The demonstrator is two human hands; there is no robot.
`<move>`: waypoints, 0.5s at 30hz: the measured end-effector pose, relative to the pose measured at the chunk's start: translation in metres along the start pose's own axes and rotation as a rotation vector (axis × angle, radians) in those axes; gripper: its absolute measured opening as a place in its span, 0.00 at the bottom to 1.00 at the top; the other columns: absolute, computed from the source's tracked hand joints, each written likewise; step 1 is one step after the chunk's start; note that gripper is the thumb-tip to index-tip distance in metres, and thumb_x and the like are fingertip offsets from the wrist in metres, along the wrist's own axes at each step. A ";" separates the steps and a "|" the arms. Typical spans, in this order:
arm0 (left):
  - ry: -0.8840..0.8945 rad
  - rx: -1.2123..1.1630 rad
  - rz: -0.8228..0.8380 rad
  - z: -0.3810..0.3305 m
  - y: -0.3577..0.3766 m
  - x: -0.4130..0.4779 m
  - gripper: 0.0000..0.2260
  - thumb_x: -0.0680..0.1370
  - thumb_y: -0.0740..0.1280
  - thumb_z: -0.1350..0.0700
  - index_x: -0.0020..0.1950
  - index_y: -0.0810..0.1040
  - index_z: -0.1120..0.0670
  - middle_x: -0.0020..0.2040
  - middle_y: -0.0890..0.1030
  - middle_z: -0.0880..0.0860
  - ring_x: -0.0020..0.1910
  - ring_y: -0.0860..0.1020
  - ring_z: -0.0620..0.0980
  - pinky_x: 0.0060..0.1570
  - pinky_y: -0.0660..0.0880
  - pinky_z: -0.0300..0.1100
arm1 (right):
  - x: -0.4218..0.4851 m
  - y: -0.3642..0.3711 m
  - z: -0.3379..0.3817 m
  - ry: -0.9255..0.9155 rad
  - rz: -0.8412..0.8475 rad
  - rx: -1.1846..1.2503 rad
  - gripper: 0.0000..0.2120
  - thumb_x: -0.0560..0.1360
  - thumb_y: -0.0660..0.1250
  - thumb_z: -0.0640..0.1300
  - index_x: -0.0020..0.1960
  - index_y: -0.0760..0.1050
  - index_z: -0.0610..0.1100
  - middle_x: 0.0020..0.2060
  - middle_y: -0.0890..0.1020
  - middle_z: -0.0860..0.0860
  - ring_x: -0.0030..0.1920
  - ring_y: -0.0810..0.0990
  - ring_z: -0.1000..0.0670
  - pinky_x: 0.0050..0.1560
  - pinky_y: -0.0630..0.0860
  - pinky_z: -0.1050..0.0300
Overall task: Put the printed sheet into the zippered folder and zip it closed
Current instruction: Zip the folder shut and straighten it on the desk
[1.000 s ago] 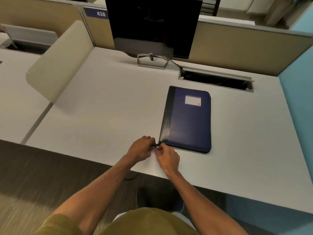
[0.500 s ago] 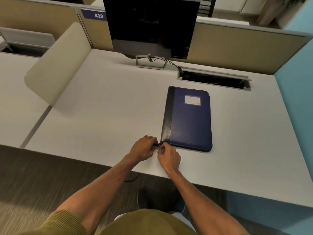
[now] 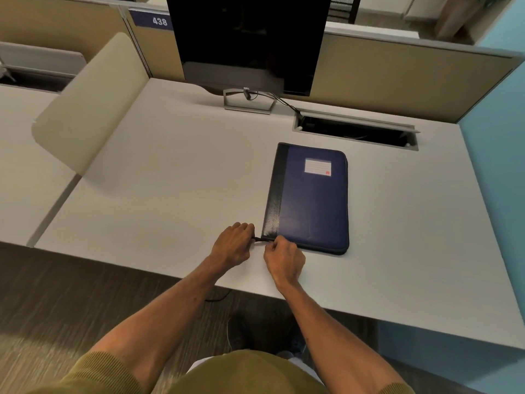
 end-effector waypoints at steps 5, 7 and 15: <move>0.000 0.039 0.018 -0.005 0.001 0.005 0.09 0.86 0.63 0.54 0.64 0.75 0.55 0.60 0.83 0.54 0.58 0.79 0.56 0.57 0.77 0.50 | -0.002 -0.003 -0.029 0.068 -0.028 -0.008 0.11 0.85 0.63 0.53 0.56 0.81 0.47 0.46 0.86 0.51 0.44 0.84 0.52 0.50 0.83 0.56; 0.004 0.053 0.038 -0.010 0.004 0.007 0.11 0.85 0.63 0.53 0.66 0.74 0.54 0.61 0.84 0.54 0.59 0.79 0.55 0.59 0.77 0.49 | -0.004 -0.004 -0.040 0.086 -0.041 0.002 0.11 0.85 0.64 0.53 0.56 0.80 0.47 0.45 0.85 0.52 0.43 0.84 0.53 0.49 0.83 0.57; 0.160 0.103 0.054 -0.058 0.014 0.019 0.37 0.87 0.60 0.39 0.89 0.41 0.43 0.72 0.74 0.57 0.62 0.80 0.57 0.66 0.79 0.49 | -0.008 -0.006 -0.044 0.013 -0.024 0.052 0.15 0.86 0.62 0.54 0.66 0.78 0.48 0.57 0.86 0.51 0.53 0.86 0.52 0.59 0.82 0.59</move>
Point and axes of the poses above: each hand's wrist, its own x-axis towards the middle knuckle, its own y-axis out of the palm, z = x × y, the point moved 8 cm from there along x, towards the middle knuckle
